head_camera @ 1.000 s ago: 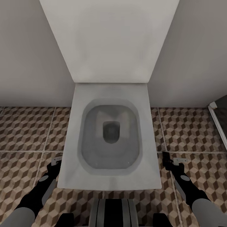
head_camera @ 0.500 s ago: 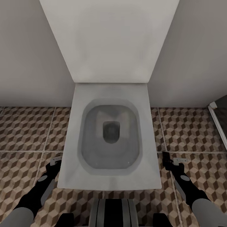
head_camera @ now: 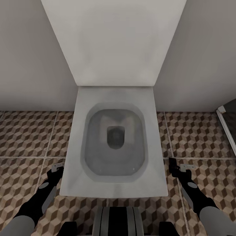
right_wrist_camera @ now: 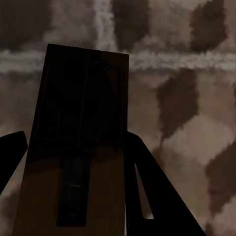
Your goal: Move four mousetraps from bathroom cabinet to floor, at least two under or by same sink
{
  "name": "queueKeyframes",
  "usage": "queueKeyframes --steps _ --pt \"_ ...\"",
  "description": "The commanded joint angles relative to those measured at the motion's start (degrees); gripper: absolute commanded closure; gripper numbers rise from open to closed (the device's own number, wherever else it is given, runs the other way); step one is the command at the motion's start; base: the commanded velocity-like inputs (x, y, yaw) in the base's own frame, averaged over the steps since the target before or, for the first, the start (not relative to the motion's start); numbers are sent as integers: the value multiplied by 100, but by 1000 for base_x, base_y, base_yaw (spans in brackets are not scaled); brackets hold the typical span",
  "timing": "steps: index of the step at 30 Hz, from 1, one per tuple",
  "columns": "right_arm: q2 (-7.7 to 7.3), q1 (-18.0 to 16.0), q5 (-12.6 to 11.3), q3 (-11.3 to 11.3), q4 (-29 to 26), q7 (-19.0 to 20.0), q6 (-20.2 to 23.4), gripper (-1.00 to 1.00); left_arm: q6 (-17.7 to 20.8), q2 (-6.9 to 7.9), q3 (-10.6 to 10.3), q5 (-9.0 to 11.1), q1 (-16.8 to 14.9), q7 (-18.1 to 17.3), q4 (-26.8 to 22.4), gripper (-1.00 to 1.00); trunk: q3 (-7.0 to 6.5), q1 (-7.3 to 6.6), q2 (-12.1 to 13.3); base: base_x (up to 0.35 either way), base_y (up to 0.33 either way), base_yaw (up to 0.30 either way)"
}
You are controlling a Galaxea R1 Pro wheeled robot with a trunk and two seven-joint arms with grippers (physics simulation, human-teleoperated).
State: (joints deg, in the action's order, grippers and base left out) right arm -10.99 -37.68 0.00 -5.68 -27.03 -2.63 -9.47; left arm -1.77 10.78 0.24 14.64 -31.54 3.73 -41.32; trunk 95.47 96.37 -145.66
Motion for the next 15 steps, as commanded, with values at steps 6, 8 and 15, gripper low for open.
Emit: queueKeyframes --steps 6,8,15 --pt "1 -2 0 -4 4 -9 -17 100 -16 5 -8 31 -1 35 1 100 2 -1 -1 0 0 0" --pt "1 -2 0 -4 4 -9 -19 -100 -16 9 0 30 -1 38 1 100 2 -1 -1 0 0 0" --pt "1 -2 0 3 4 -9 -20 -100 -16 7 158 30 -1 40 1 100 2 -1 -1 0 0 0"
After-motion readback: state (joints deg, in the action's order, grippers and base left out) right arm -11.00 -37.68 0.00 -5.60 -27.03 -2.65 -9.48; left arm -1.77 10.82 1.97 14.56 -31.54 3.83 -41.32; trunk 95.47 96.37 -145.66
